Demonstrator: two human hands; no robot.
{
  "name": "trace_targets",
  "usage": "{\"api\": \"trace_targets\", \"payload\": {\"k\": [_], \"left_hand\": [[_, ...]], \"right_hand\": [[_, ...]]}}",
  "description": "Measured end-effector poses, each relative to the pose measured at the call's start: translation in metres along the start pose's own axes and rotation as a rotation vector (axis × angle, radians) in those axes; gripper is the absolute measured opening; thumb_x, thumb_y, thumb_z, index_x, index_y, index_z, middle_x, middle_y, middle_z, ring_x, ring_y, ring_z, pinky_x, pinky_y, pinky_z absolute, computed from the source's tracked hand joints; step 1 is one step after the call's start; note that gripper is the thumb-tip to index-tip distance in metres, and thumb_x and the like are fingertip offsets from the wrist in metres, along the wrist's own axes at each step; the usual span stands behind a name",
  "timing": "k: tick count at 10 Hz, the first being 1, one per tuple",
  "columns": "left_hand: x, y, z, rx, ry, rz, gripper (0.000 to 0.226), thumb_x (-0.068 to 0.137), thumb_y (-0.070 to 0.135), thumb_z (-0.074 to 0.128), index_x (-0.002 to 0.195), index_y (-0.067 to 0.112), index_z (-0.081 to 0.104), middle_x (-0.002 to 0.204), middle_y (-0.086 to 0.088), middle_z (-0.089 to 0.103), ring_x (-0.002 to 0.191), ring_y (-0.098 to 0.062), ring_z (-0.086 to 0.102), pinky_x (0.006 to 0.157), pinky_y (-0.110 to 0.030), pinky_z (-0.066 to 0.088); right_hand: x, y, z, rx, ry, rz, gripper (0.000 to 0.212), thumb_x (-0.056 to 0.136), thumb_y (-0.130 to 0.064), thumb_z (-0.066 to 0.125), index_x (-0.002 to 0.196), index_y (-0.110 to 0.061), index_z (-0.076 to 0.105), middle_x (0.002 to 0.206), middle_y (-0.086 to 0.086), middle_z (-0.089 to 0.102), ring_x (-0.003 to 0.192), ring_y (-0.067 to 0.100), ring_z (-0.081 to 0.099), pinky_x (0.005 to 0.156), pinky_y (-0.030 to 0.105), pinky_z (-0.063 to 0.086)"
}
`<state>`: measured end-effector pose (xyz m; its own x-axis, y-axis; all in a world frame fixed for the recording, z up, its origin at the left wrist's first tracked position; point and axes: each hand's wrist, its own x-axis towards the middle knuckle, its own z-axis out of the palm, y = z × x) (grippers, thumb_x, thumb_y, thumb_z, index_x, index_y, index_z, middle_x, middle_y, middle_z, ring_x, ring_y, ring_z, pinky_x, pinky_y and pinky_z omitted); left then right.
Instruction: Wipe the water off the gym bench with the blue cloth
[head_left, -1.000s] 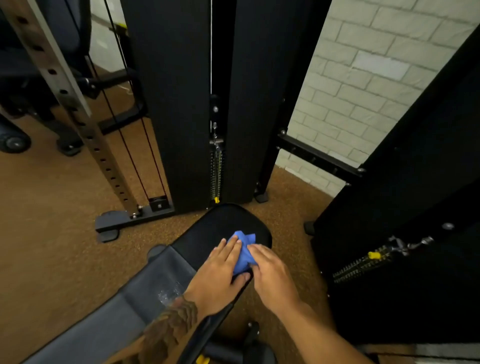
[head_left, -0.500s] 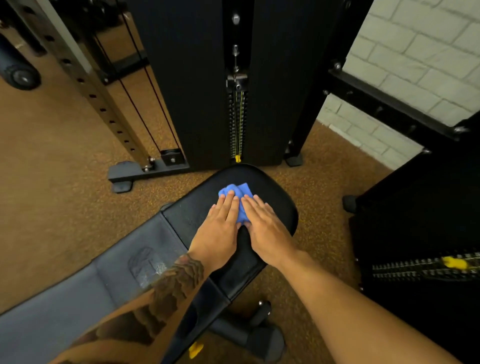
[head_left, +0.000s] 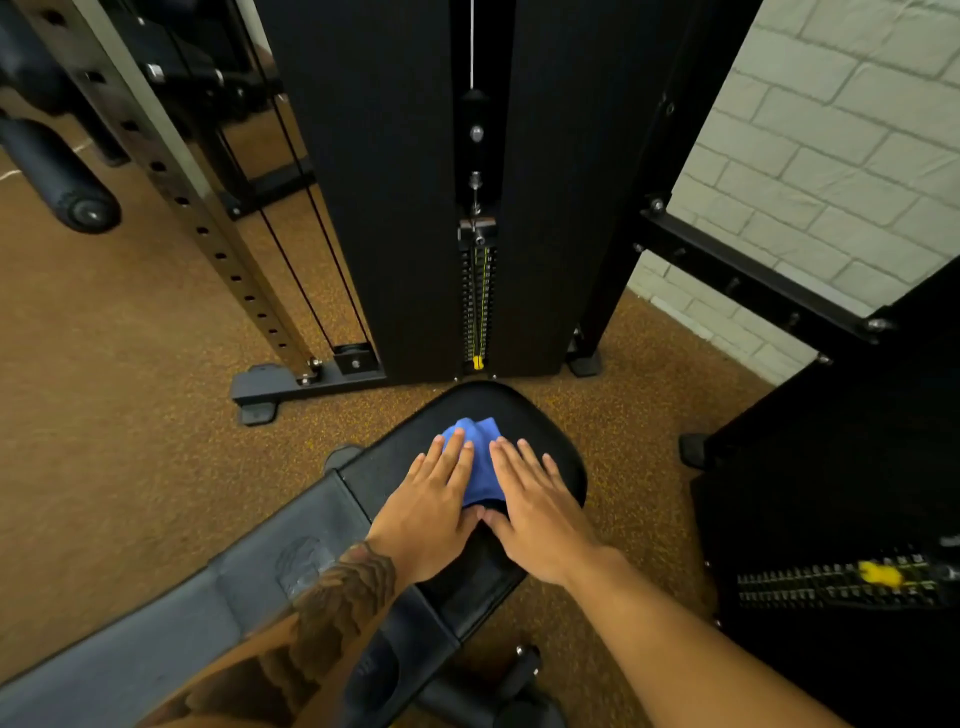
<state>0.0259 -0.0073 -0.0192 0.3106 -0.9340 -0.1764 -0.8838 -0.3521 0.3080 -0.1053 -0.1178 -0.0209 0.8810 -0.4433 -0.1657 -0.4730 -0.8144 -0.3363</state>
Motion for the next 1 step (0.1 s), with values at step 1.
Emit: {"api": "trace_targets", "payload": {"k": [1], "left_hand": [[-0.0098,0.0026,-0.0154,0.041,-0.008,0.064,0.076,0.098,0.049,0.035,0.145,0.017,-0.015,0.154,0.001,-0.020,0.144,-0.021,-0.018,0.117,-0.034,-0.006]], "right_hand": [[-0.0120,-0.0081,-0.0168,0.010,-0.027,-0.021,0.081,0.097,-0.054,0.037,0.151,-0.016,-0.008,0.161,0.000,-0.007,0.146,0.018,-0.012,0.116,0.036,-0.009]]}}
